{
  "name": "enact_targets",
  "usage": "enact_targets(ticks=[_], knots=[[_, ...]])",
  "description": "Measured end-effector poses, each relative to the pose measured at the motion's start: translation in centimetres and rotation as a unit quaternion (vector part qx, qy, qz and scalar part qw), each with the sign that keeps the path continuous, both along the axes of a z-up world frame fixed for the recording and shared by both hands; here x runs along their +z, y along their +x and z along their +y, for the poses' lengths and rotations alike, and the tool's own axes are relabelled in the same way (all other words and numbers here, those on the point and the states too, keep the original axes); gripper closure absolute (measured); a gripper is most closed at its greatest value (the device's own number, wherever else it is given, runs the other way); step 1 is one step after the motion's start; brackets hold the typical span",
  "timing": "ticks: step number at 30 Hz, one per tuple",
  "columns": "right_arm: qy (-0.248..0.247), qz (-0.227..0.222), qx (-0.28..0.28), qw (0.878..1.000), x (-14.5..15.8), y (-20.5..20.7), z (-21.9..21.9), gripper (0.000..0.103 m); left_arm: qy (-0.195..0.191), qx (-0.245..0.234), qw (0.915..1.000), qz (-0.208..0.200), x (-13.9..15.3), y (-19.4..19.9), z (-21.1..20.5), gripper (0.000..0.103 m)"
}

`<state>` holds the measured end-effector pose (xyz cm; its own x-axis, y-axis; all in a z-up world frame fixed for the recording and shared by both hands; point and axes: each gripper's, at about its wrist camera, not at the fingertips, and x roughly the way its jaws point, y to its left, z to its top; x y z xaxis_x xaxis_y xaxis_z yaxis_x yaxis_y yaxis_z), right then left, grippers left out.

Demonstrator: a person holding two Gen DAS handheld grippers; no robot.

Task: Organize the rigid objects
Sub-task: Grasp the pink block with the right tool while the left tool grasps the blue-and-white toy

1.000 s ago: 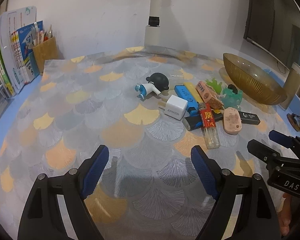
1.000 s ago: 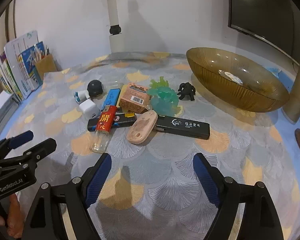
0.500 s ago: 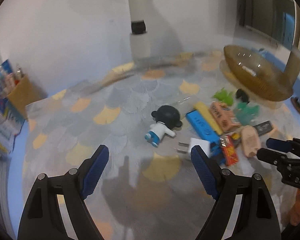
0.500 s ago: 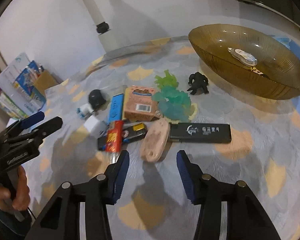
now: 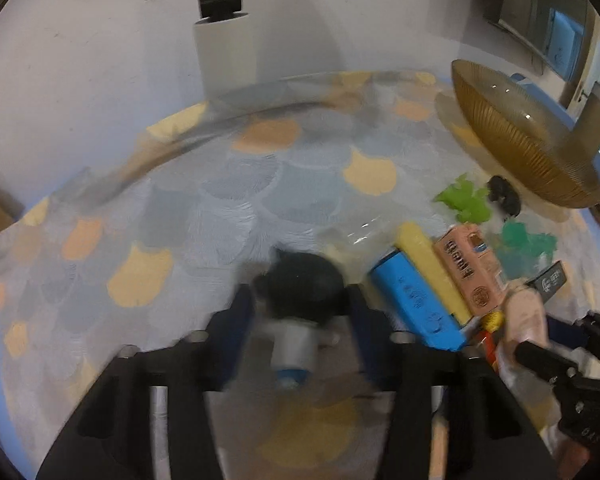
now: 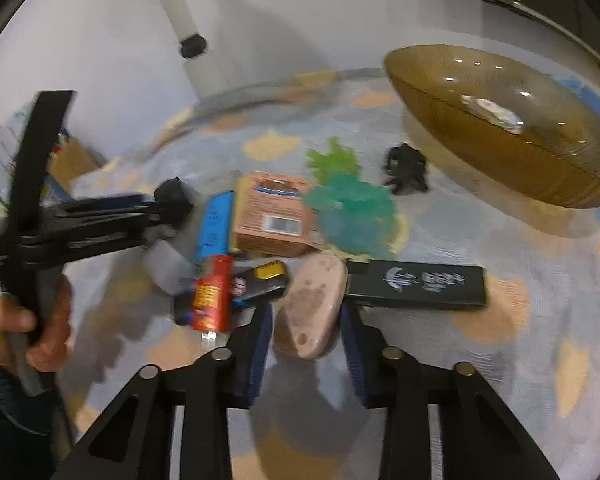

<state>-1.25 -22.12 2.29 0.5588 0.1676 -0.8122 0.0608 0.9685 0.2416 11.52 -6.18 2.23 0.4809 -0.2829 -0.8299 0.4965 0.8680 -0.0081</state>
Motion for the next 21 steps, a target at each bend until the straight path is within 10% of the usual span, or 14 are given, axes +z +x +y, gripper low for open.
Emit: enact_targets(ticks=[6,21], knots=[[0.018,-0.009,0.02,1.0,0.2,-0.2,-0.1,0.092,0.007,0.014,0.9996,-0.024,0.6,-1.5,0.5,0.062],[0.039,0.017,0.116,0.992,2.3,-8.7,-4.1,0.092,-0.083,0.004,0.9964,-0.019,2.2,-15.6,1.3,0.062]])
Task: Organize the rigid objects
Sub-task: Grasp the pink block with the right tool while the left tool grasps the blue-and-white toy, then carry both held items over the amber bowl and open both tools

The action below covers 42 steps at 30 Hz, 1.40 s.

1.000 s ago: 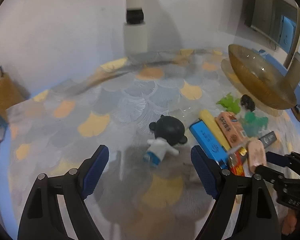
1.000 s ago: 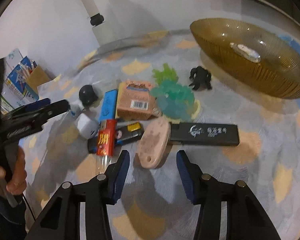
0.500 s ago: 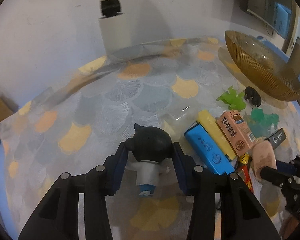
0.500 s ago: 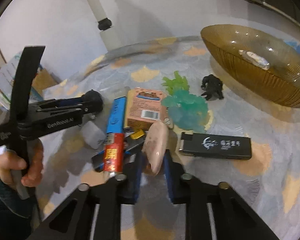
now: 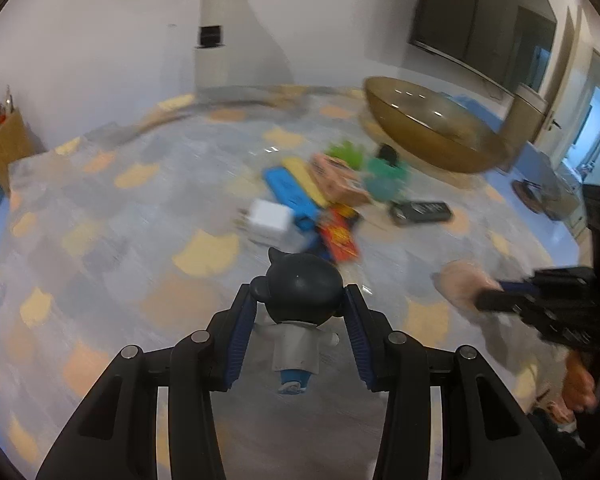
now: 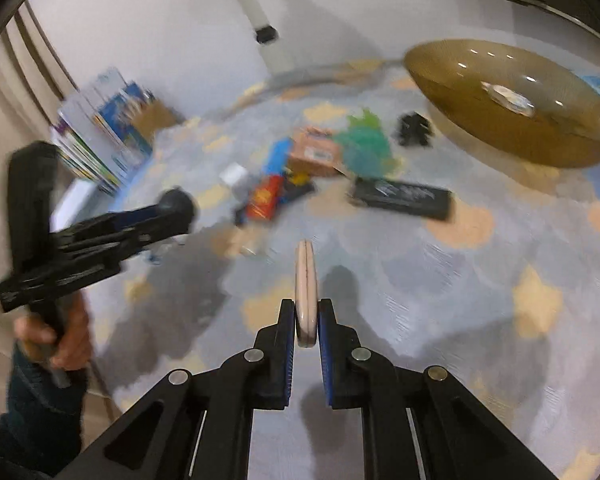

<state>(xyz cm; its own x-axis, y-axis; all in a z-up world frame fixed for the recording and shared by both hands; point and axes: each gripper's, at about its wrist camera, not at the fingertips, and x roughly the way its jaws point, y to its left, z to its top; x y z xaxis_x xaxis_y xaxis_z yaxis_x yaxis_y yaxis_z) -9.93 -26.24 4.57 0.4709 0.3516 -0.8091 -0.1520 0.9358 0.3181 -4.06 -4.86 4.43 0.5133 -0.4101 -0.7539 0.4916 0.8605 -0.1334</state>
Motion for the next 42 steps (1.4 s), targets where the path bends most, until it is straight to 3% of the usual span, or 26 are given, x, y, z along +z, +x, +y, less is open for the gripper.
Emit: enact_targets(ticks=[5,7,9,10,14,18,20,22,24,26,30,34,42], knots=[[-0.035,0.028,-0.055,0.997,-0.8,-0.6,-2.8,0.08,0.009,-0.006,0.9999,-0.004,0.3,-2.2,-0.6,0.062],[-0.043,0.022,-0.05,0.998,-0.7,-1.0,-2.8,0.069,0.001,-0.007,1.0,-0.001,0.5,-2.8,-0.6,0.062],[-0.039,0.018,-0.039,0.998,-0.7,-1.2,-2.4,0.041,-0.002,-0.004,1.0,0.002,0.5,-3.2,-0.7,0.062],[-0.04,0.019,-0.036,0.998,-0.8,-1.3,-2.0,0.04,-0.003,-0.001,1.0,0.004,0.4,-3.4,-0.8,0.062],[-0.085,0.009,-0.031,0.996,-1.4,-0.7,0.3,0.041,-0.01,-0.002,0.9998,0.015,0.1,-4.1,-1.3,0.062],[-0.174,-0.021,-0.024,0.984,-1.7,-0.1,3.1,0.066,-0.006,0.001,0.9999,0.009,0.3,-5.2,-1.8,0.062],[-0.14,-0.021,0.011,0.99,-1.2,-0.2,3.8,0.067,-0.006,0.008,0.9999,0.0,0.8,-5.8,-1.6,0.062],[-0.139,-0.053,0.022,0.989,0.5,-1.1,4.4,0.067,-0.011,0.027,0.9995,-0.015,1.9,-6.9,-1.1,0.062],[-0.148,-0.088,0.021,0.985,3.3,-2.2,4.9,0.067,-0.029,0.047,0.9981,-0.026,3.0,-8.0,-0.5,0.062],[-0.122,-0.115,0.018,0.986,5.9,-3.3,4.8,0.067,-0.047,0.068,0.9954,-0.049,4.5,-9.6,0.0,0.062],[-0.119,-0.17,0.002,0.978,9.6,-5.5,5.9,0.067,-0.034,0.08,0.9912,-0.1,7.0,-12.0,-0.8,0.062],[-0.146,-0.192,-0.014,0.97,9.7,-7.3,6.8,0.067,-0.021,0.086,0.9867,-0.136,7.9,-13.6,-1.6,0.062],[-0.133,-0.16,-0.042,0.977,7.5,-7.7,4.1,0.067,-0.015,0.061,0.9916,-0.114,7.1,-12.5,-3.4,0.062]])
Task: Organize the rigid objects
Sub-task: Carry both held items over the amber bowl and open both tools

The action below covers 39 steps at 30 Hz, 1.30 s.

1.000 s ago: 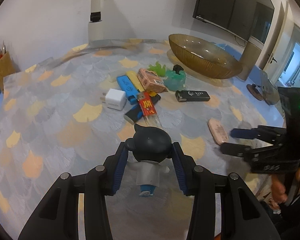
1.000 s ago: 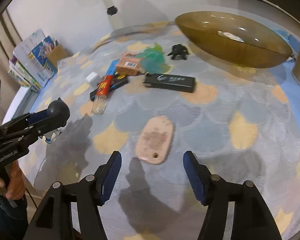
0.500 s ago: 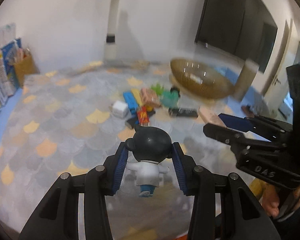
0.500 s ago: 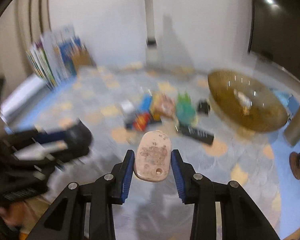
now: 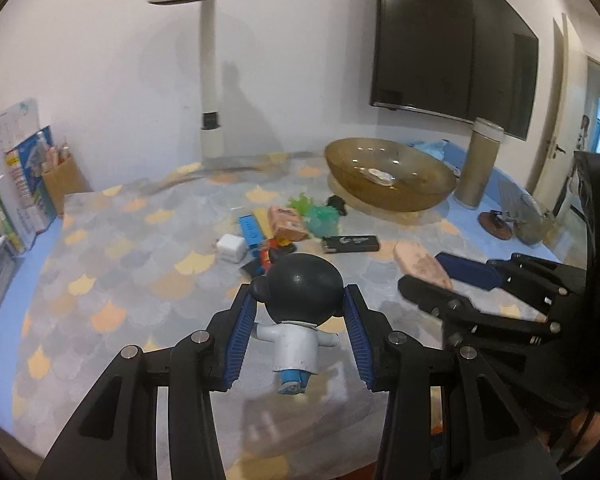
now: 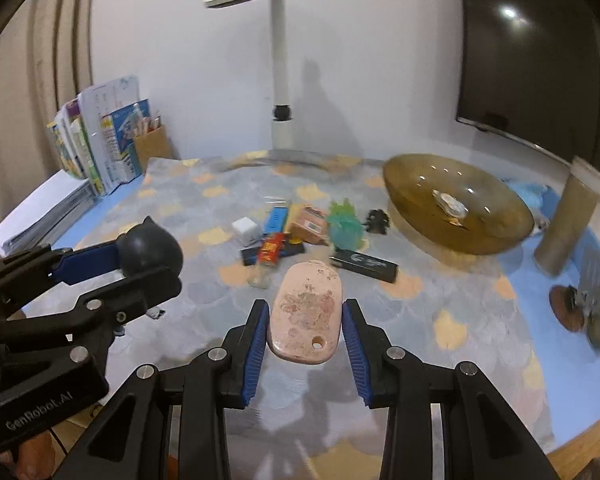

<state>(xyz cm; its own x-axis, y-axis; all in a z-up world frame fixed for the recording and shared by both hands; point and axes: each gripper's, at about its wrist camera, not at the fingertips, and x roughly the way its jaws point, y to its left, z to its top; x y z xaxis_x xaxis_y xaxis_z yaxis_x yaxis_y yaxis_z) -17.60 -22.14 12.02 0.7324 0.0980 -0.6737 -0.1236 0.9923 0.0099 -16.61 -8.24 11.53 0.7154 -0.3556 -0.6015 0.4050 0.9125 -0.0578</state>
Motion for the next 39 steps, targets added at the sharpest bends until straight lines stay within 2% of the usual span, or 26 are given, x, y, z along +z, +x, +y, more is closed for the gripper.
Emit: enact_targets(ticks=[5,9,12,15,18,20,22,25,26,28,29,30,32,36,39], knots=[[-0.007,-0.039,-0.05,0.998,2.6,1.4,-4.4,0.067,-0.001,-0.042,0.999,-0.017,3.3,3.2,-3.1,0.062],[-0.007,-0.074,-0.113,0.991,5.8,3.8,-10.2,0.067,-0.008,-0.075,0.9968,-0.026,6.0,7.6,-6.9,0.062],[0.002,-0.082,-0.156,0.984,7.6,6.2,-14.7,0.067,-0.009,-0.098,0.9948,-0.025,6.7,10.8,-10.4,0.062],[0.02,-0.05,-0.181,0.982,7.0,9.4,-18.4,0.067,-0.011,-0.125,0.992,0.01,5.1,14.4,-14.3,0.061],[0.056,0.021,-0.193,0.979,4.0,13.0,-21.5,0.067,-0.001,-0.146,0.9876,0.059,1.8,17.3,-17.9,0.061],[0.074,0.05,-0.193,0.977,2.1,14.4,-22.6,0.067,0.001,-0.152,0.9851,0.082,-0.3,18.6,-19.3,0.061],[0.068,0.065,-0.196,0.976,0.8,15.3,-23.0,0.067,0.0,-0.156,0.9825,0.101,-2.0,19.8,-20.6,0.061],[0.052,0.076,-0.193,0.977,-0.2,16.2,-23.1,0.067,0.001,-0.164,0.98,0.113,-3.1,20.8,-21.5,0.061],[0.046,0.083,-0.195,0.976,-0.4,16.5,-23.1,0.067,-0.001,-0.165,0.9794,0.116,-3.2,21.0,-21.5,0.058],[0.047,0.086,-0.202,0.974,-0.3,16.4,-23.3,0.067,-0.004,-0.152,0.9824,0.109,-2.8,20.9,-20.8,0.024],[0.052,0.083,-0.203,0.974,0.1,16.2,-23.2,0.063,-0.013,-0.144,0.9847,0.097,-2.3,20.8,-20.1,0.02],[0.056,0.08,-0.202,0.975,0.2,16.2,-23.4,0.051,-0.024,-0.142,0.9859,0.085,-1.6,20.6,-19.3,0.019],[0.06,0.065,-0.201,0.975,0.8,15.2,-23.2,0.038,-0.036,-0.139,0.9866,0.077,-0.2,20.2,-17.9,0.019],[0.055,0.034,-0.188,0.98,3.2,12.3,-21.1,0.038,-0.056,-0.12,0.9896,0.056,2.9,18.9,-14.0,0.019],[0.062,0.004,-0.182,0.981,5.3,9.7,-20.0,0.036,-0.088,-0.098,0.9907,0.03,5.0,16.5,-9.8,0.019]])
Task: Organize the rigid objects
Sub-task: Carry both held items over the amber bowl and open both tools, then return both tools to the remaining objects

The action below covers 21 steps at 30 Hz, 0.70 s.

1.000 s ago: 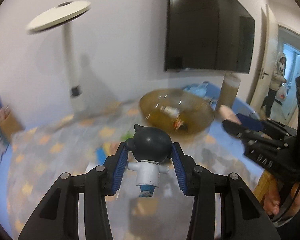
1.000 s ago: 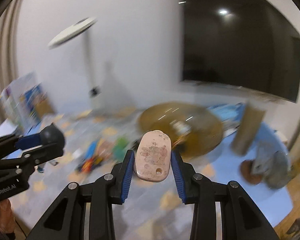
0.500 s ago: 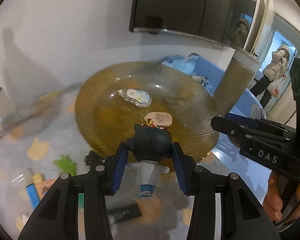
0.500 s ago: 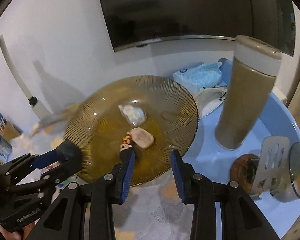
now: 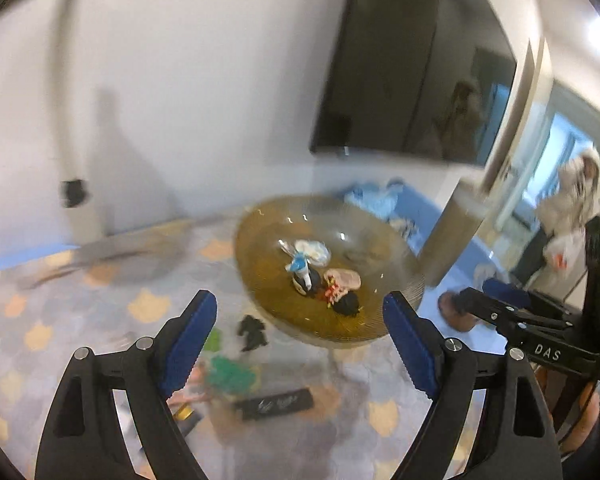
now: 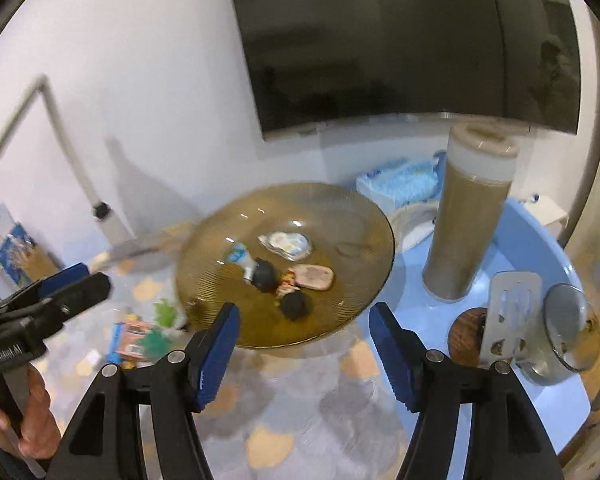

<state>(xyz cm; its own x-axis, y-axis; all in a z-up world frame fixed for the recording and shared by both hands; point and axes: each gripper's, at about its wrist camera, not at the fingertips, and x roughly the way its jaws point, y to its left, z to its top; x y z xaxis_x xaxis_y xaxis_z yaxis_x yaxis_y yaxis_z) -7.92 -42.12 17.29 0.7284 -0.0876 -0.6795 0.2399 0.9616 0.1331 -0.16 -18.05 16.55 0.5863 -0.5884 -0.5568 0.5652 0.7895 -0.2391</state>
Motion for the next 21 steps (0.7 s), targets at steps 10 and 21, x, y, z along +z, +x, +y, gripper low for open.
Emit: enact_targets(ticks=[10,21], knots=[[0.056,-0.028,0.002,0.998,-2.2,-5.3,6.0,0.01,-0.014,0.142,0.9897,0.012,-5.3,-6.6,13.0,0.001],[0.05,0.054,0.075,0.994,-11.1,-6.0,15.2,0.01,-0.013,0.301,0.9427,0.143,-15.8,-4.2,19.2,0.001]])
